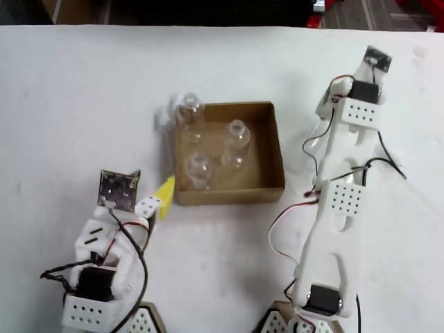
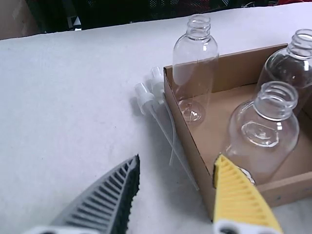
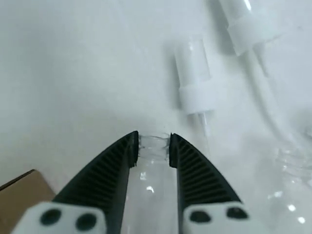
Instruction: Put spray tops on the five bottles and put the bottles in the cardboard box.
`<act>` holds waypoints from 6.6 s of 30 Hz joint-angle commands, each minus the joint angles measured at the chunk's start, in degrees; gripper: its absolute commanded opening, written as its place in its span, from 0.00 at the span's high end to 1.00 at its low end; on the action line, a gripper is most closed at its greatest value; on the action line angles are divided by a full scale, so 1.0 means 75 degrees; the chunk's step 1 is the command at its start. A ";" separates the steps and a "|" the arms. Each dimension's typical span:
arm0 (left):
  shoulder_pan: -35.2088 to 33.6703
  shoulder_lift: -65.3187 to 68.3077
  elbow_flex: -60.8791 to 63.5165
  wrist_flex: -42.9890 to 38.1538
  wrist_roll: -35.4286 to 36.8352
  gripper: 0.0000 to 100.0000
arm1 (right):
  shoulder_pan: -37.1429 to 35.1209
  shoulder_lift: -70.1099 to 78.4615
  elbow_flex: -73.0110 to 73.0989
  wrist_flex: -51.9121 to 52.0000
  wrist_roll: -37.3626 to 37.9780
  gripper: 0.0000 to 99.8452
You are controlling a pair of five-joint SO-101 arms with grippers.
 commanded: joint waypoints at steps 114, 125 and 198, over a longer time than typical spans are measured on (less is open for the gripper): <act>0.0123 -0.0053 0.0012 0.0023 -0.0082 0.77 | -0.3311 -1.6100 2.3748 -1.7295 0.2837 0.98; 0.0123 -0.0053 0.0012 0.0023 -0.0082 0.77 | -0.3311 -1.5936 2.3771 -1.7471 0.2848 0.98; 0.0123 -0.0053 0.0012 0.0023 -0.0082 0.77 | -0.3042 -2.2218 2.4768 -1.0192 0.3563 0.98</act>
